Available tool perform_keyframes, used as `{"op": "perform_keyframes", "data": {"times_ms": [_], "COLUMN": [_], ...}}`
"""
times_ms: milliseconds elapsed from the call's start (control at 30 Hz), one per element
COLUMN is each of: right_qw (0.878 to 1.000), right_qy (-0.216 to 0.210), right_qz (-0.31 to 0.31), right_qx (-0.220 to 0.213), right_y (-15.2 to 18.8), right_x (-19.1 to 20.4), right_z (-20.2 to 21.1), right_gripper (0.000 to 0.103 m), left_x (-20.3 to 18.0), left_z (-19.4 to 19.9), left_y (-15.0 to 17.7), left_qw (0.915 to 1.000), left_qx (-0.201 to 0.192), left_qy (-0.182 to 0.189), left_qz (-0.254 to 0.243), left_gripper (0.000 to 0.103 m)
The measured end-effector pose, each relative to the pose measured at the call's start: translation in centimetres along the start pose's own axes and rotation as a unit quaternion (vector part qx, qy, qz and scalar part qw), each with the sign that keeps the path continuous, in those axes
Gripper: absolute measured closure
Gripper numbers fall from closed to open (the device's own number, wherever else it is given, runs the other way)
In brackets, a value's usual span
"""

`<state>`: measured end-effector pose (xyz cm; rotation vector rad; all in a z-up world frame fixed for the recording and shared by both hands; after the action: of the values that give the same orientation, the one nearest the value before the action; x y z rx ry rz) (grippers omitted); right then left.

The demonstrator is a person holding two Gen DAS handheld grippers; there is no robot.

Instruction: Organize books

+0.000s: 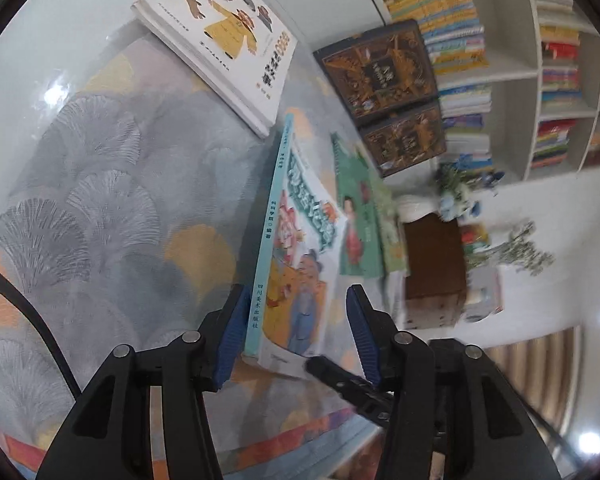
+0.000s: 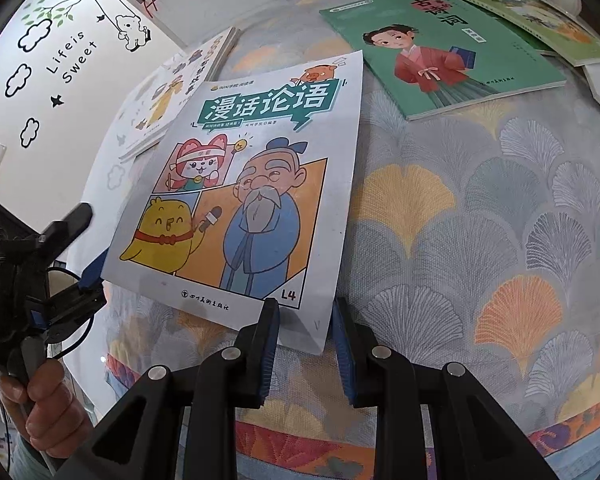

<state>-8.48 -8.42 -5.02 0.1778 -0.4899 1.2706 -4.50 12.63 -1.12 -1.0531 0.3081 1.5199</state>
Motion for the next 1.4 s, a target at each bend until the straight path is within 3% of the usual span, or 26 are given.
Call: {"op": "perform_keyframes", "data": {"times_ms": [67,100,233,500,633,733,800,1000,1067,1100,1167,1200,1333,1400], "right_qw": [1.000,1.000,1.000,0.999,0.995,0.985,0.974,0.924,0.916,0.912,0.913,0.920,0.973,0.986], "right_qy": [-0.001,-0.003,-0.010,-0.017,-0.052,-0.108,-0.149,-0.271,-0.288,-0.300,-0.300,-0.291,-0.180,-0.140], "right_qz": [-0.002,-0.002,-0.010,-0.025,-0.067,-0.119,-0.158,-0.251,-0.262,-0.266,-0.263,-0.252,-0.140,-0.088], "right_qx": [0.001,0.003,0.008,0.020,0.042,0.055,0.059,0.095,0.094,0.091,0.084,0.076,0.032,0.019], "right_y": [0.0,0.0,-0.1,-0.3,-1.2,-1.8,-2.0,-2.5,-2.6,-2.9,-3.6,-3.9,-3.9,-3.7], "right_x": [0.1,0.1,0.0,0.1,-0.9,-2.1,-2.8,-2.8,-2.0,-1.6,-0.8,-0.4,0.7,2.0], "right_z": [0.0,0.0,0.0,0.3,1.7,2.9,3.2,1.3,0.8,0.6,0.3,0.3,1.4,1.6], "right_gripper": [0.075,0.073,0.070,0.070,0.068,0.058,0.043,0.042,0.057,0.070,0.083,0.086,0.087,0.087], "left_x": [0.7,0.9,-0.3,-3.1,-3.1,-3.4,-3.7,-4.3,-4.0,-3.8,-3.2,-2.7,-1.1,-0.9], "left_z": [-1.4,-1.8,-2.5,-5.4,-5.1,-4.9,-4.8,-4.9,-5.1,-5.1,-4.8,-4.5,-3.4,-3.3], "left_y": [0.5,0.6,0.6,0.6,-0.5,-1.1,-1.4,-1.5,-1.0,-0.9,-0.6,-0.5,-0.5,-0.3], "left_qw": [0.9969,0.9947,0.9900,0.9887,0.9963,0.9957,0.9939,0.9885,0.9868,0.9874,0.9905,0.9920,0.9951,0.9948], "left_qx": [0.032,0.041,0.052,0.088,0.079,0.075,0.072,0.076,0.085,0.088,0.091,0.092,0.095,0.099], "left_qy": [-0.061,-0.080,-0.095,-0.055,0.015,0.053,0.075,0.109,0.110,0.104,0.076,0.059,-0.020,-0.025], "left_qz": [-0.037,-0.051,-0.091,-0.109,-0.030,0.014,0.036,0.072,0.083,0.082,0.069,0.063,0.018,0.006], "left_gripper": [0.073,0.075,0.082,0.083,0.086,0.086,0.087,0.087,0.087,0.088,0.087,0.087,0.087,0.087]}}
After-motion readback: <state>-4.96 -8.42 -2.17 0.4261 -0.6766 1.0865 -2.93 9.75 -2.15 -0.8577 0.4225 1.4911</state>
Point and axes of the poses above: each gripper's, at about its wrist camera, not at the fingertips, and z roughly against the way its jaws point, x to its left, y to its underside, the point moved 7 cm from there along -z, roughly the way its jaws point, and after that the axes turned 14 degrees about -z, right-handed, at the moved point
